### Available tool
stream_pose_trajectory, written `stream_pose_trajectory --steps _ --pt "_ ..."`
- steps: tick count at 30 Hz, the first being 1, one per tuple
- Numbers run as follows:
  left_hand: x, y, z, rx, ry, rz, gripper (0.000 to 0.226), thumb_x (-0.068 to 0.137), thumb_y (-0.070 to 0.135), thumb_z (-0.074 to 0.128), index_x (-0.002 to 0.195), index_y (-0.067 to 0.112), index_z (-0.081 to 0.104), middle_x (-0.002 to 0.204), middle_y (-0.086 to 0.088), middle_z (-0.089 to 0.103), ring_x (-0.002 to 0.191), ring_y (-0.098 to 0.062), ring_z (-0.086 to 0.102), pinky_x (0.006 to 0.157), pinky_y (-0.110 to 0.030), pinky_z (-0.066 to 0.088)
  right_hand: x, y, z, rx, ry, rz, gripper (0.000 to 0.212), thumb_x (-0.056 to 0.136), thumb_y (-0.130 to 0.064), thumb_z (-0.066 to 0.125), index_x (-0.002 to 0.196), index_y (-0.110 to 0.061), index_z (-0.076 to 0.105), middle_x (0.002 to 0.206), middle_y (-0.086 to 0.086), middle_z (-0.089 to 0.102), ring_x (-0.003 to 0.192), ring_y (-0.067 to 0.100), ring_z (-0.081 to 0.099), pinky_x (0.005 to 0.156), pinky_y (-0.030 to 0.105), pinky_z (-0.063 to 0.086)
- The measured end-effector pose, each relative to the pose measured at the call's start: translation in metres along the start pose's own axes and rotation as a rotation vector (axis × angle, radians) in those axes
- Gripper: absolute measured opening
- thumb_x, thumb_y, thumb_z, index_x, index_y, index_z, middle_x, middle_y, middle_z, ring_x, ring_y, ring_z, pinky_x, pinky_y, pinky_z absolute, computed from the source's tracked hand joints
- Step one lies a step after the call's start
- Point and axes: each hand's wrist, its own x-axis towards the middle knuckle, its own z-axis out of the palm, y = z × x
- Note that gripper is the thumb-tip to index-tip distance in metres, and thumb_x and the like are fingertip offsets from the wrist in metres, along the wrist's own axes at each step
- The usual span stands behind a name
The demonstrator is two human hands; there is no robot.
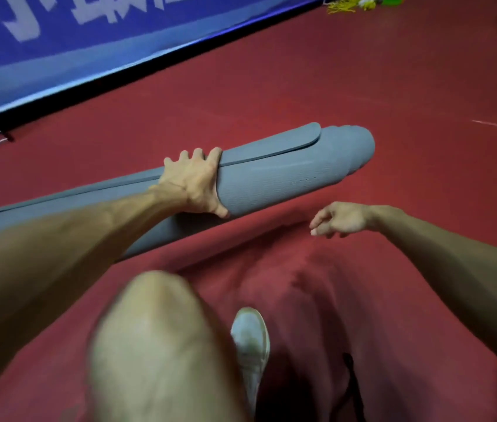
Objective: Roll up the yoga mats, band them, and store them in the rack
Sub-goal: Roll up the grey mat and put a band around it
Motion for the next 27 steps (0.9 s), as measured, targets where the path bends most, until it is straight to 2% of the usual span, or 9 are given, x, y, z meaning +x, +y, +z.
stream_pose_trajectory --steps 3,6,9,11,15,18,20,23,27 --pt "0.027 0.048 0.005 0.067 0.019 0.132 0.121 0.044 0.066 0.081 0.14 0.02 0.025 0.128 -0.014 0.046 0.117 -0.039 0.045 0.091 -0.056 0.04 -0.003 0.062 0.028 0.051 -0.012 0.126 0.003 0.089 -0.016 0.067 0.09 -0.015 0.065 0.07 -0.001 0.056 0.063 0.01 0.051 0.057 0.024 0.04" --pt "0.045 0.097 0.023 0.124 0.004 0.263 0.124 0.043 0.065 0.08 0.142 0.019 0.022 0.128 -0.013 0.045 0.116 -0.038 0.045 0.09 -0.056 0.04 0.0 0.114 0.063 -0.023 -0.069 0.192 0.011 0.091 -0.009 0.06 0.085 -0.011 0.069 0.058 -0.008 0.056 0.051 0.007 0.049 0.051 0.022 0.038" --pt "0.052 0.145 0.054 0.169 -0.034 0.389 0.127 0.043 0.063 0.079 0.144 0.018 0.018 0.127 -0.013 0.044 0.113 -0.036 0.046 0.088 -0.053 0.041 0.0 0.152 0.104 -0.058 -0.098 0.234 0.026 0.091 -0.021 0.062 0.106 -0.002 0.071 0.092 0.011 0.069 0.084 0.025 0.062 0.066 0.026 0.038" --pt "0.049 0.172 0.079 0.169 -0.061 0.45 0.125 0.043 0.059 0.079 0.144 0.018 0.018 0.125 -0.013 0.044 0.111 -0.035 0.046 0.088 -0.052 0.04 -0.009 0.169 0.134 -0.073 -0.076 0.302 0.032 0.091 -0.031 0.062 0.107 -0.004 0.071 0.108 0.015 0.069 0.093 0.027 0.062 0.068 0.026 0.037" --pt "0.03 0.207 0.131 0.179 -0.106 0.537 0.124 0.05 0.062 0.075 0.148 0.018 0.013 0.13 -0.012 0.04 0.116 -0.035 0.042 0.095 -0.055 0.037 -0.022 0.198 0.207 0.038 -0.064 0.453 0.037 0.093 -0.038 0.059 0.107 -0.005 0.07 0.109 0.013 0.068 0.102 0.026 0.063 0.069 0.025 0.04" --pt "0.012 0.214 0.16 0.16 -0.11 0.583 0.121 0.053 0.067 0.069 0.148 0.018 0.014 0.133 -0.011 0.041 0.116 -0.033 0.043 0.097 -0.055 0.036 -0.031 0.209 0.266 0.1 -0.041 0.496 0.047 0.082 -0.05 0.068 0.11 -0.012 0.063 0.108 0.008 0.064 0.106 0.025 0.062 0.076 0.027 0.043" --pt "0.004 0.21 0.171 0.139 -0.115 0.597 0.121 0.052 0.065 0.071 0.148 0.02 0.015 0.133 -0.009 0.041 0.116 -0.031 0.043 0.098 -0.053 0.035 -0.036 0.21 0.291 0.083 0.02 0.518 0.045 0.082 -0.044 0.068 0.113 -0.013 0.059 0.115 0.009 0.059 0.11 0.028 0.058 0.085 0.031 0.045" --pt "0.0 0.196 0.174 0.106 -0.11 0.592 0.122 0.049 0.063 0.073 0.148 0.021 0.016 0.134 -0.007 0.04 0.117 -0.03 0.041 0.1 -0.053 0.033 -0.041 0.205 0.295 0.122 0.105 0.574 0.031 0.089 -0.036 0.06 0.108 -0.011 0.063 0.115 0.012 0.065 0.108 0.029 0.061 0.086 0.032 0.047" --pt "0.007 0.174 0.153 0.03 -0.037 0.541 0.118 0.048 0.065 0.07 0.146 0.021 0.021 0.13 -0.008 0.044 0.114 -0.033 0.045 0.099 -0.053 0.034 -0.039 0.199 0.259 0.377 0.24 0.653 0.028 0.083 -0.03 0.074 0.096 -0.005 0.069 0.098 0.01 0.07 0.095 0.023 0.064 0.078 0.025 0.041"
